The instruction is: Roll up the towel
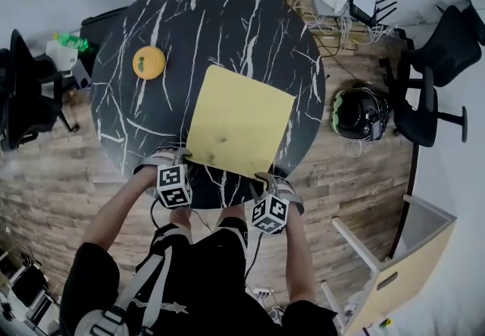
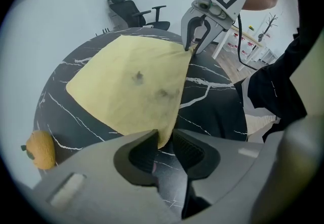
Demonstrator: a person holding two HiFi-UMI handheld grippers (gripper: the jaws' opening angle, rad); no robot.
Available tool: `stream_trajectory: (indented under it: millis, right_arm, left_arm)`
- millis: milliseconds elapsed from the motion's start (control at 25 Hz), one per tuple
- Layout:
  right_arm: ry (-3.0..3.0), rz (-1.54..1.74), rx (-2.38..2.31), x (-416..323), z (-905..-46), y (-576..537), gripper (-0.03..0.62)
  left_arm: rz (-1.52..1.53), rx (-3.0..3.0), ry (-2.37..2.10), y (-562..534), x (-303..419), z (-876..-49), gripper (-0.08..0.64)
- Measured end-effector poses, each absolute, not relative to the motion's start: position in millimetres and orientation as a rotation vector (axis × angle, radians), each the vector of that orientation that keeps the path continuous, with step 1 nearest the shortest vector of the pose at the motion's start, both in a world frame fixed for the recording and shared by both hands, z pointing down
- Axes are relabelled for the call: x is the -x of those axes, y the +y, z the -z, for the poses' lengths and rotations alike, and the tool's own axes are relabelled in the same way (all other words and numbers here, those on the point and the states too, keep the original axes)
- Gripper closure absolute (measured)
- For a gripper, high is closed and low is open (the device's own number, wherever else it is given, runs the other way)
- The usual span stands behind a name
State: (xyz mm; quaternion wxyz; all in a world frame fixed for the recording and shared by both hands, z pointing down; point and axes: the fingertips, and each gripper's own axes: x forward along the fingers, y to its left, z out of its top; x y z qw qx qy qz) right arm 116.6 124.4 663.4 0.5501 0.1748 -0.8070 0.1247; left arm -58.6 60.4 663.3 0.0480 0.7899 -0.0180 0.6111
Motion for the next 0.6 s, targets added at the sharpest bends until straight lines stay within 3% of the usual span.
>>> stream_trajectory:
  millis: [360, 600]
  right_arm:
    - [-1.871, -0.222, -0.461, -120.1, -666.1, 131.0, 0.572]
    - [-1.855, -0.204, -0.449, -118.3, -661.1, 147.1, 0.573]
  left_arm:
    - [-1.950, -2.483, -0.074, 68.1, 63.6, -664.2, 0.522]
    - [-1.998, -2.483, -0.009, 87.9, 74.4, -659.1, 0.531]
